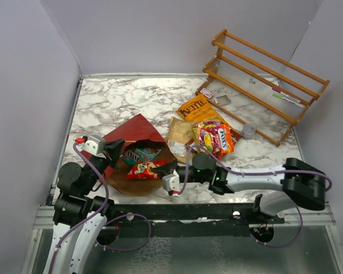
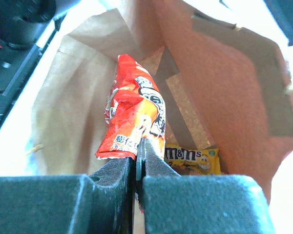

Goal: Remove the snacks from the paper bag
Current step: Take out the snack from the paper bag, then place the snack at the center of the board.

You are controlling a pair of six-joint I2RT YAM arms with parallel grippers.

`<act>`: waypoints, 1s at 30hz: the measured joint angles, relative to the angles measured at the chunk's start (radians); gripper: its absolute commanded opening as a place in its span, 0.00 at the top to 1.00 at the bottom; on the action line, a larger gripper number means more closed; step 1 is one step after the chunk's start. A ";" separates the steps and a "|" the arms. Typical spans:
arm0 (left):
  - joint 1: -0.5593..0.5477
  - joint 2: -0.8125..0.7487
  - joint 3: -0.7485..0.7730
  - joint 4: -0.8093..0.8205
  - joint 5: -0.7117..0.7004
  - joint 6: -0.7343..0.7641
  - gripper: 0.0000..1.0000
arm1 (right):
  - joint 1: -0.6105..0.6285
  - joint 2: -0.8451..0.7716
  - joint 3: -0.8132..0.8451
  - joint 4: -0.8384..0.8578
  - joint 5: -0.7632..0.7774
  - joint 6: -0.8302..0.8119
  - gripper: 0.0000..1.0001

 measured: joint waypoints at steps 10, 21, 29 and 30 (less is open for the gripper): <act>0.000 0.000 0.000 0.001 -0.021 0.000 1.00 | -0.003 -0.500 -0.291 0.031 0.015 0.113 0.98; 0.000 -0.006 0.000 0.001 -0.034 0.000 1.00 | -0.055 -0.669 -0.256 0.174 0.426 0.074 0.98; 0.000 -0.007 0.000 0.001 -0.042 0.000 1.00 | -0.316 -0.513 -0.244 0.109 0.753 0.288 0.98; 0.000 -0.007 0.000 0.001 -0.042 0.000 1.00 | -0.350 -0.514 -0.264 0.104 0.774 0.322 0.98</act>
